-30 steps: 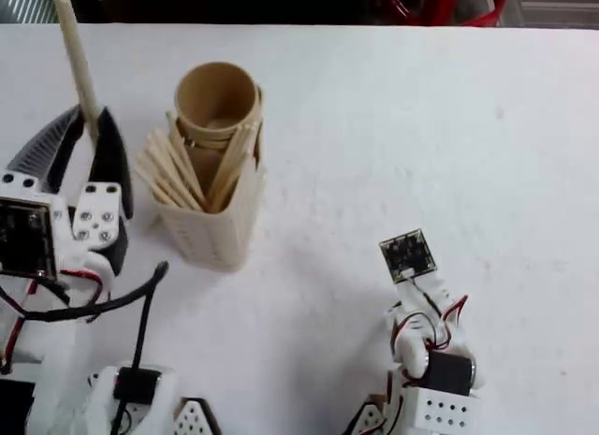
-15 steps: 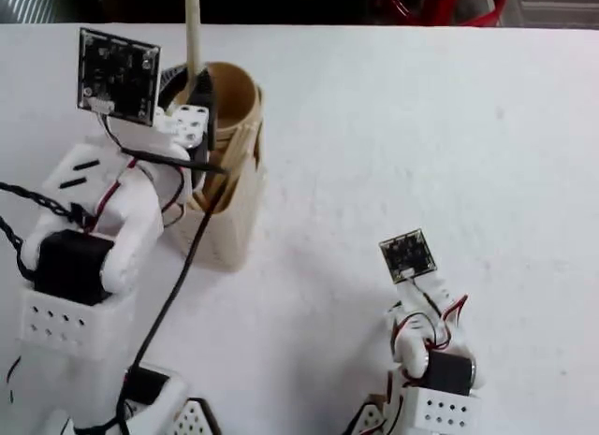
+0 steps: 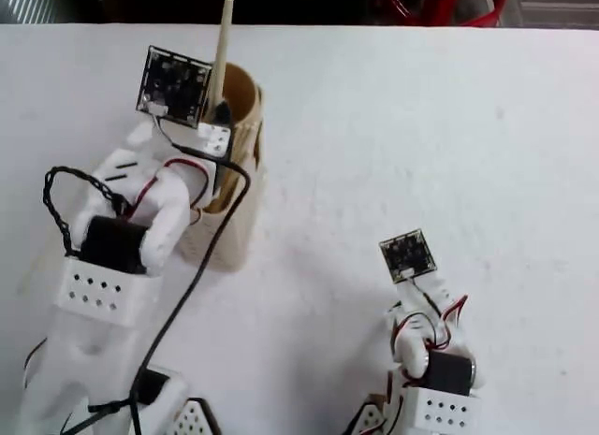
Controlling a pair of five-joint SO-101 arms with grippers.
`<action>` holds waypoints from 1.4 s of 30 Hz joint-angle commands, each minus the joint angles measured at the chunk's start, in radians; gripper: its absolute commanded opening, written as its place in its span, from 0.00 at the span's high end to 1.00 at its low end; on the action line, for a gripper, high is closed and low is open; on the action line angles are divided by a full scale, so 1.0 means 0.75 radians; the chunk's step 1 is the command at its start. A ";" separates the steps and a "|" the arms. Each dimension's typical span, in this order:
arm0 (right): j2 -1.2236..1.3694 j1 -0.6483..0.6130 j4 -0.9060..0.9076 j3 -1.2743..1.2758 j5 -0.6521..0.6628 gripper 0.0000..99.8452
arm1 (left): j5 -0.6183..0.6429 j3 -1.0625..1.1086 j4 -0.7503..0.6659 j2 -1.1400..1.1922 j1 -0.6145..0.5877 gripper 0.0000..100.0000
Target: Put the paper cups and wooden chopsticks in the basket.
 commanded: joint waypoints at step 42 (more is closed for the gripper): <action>-0.009 0.005 -0.021 0.012 0.004 0.98 | -0.127 -0.450 0.428 -0.009 -0.148 0.84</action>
